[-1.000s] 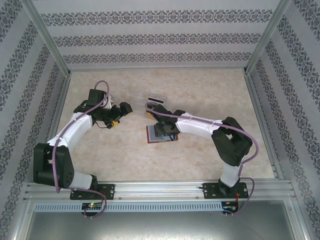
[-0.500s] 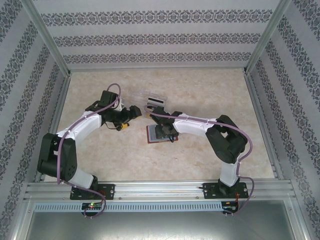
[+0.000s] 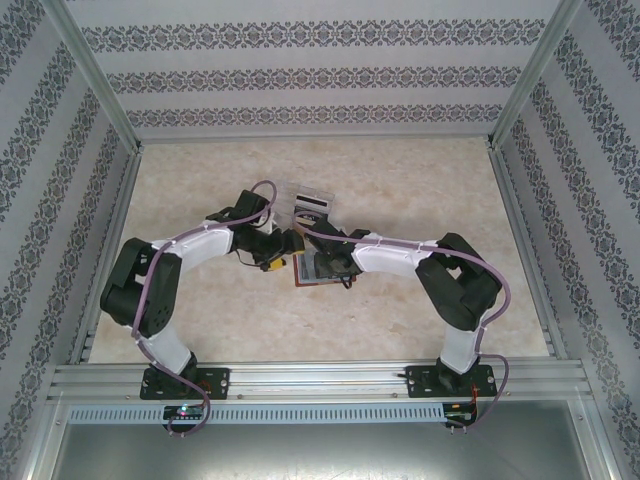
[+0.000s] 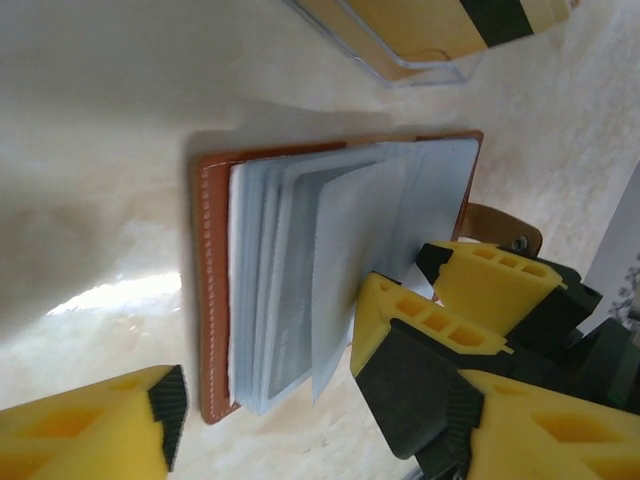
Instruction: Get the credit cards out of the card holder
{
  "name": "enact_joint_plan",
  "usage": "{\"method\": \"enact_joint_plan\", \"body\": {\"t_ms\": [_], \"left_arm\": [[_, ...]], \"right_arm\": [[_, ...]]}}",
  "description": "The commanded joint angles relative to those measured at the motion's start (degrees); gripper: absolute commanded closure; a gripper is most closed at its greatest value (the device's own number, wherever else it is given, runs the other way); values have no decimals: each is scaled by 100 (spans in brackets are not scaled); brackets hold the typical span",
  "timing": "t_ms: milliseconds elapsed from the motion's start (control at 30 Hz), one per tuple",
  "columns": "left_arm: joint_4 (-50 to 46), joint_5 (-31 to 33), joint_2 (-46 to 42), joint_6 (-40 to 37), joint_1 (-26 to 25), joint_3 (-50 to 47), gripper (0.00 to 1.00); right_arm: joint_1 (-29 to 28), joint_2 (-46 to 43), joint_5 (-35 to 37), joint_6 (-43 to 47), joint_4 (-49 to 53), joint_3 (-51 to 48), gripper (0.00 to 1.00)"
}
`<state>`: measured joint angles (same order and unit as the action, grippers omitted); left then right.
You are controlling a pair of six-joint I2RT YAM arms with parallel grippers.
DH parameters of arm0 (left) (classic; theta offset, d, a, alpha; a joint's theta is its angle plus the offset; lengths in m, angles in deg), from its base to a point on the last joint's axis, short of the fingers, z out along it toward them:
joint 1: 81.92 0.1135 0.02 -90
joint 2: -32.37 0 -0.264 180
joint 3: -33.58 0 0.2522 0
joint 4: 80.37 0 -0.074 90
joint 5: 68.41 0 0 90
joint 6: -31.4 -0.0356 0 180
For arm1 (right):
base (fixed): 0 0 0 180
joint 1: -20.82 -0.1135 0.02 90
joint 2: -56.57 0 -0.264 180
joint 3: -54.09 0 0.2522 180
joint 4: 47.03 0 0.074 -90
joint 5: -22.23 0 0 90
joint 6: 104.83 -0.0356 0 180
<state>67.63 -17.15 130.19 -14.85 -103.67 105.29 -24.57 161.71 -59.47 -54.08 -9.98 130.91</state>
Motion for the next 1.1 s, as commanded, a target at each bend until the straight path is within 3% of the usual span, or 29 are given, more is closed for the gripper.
{"method": "enact_joint_plan", "body": {"t_ms": [0,167,333,833,1067], "left_arm": [[292,-117,99,87,-124,200,40],[364,-180,221,114,-213,259,53],[381,-264,519,94,-363,366,59],[587,-349,875,141,-385,418,62],[288,-6,967,-13,-395,490,62]], "right_arm": [[67,-7,-214,-169,-1,-219,47],[128,-46,-304,-223,-86,-285,48],[149,-78,-355,-274,-176,-347,49],[178,6,-385,-303,-186,-357,56],[185,6,-404,-317,-201,-399,61]]}}
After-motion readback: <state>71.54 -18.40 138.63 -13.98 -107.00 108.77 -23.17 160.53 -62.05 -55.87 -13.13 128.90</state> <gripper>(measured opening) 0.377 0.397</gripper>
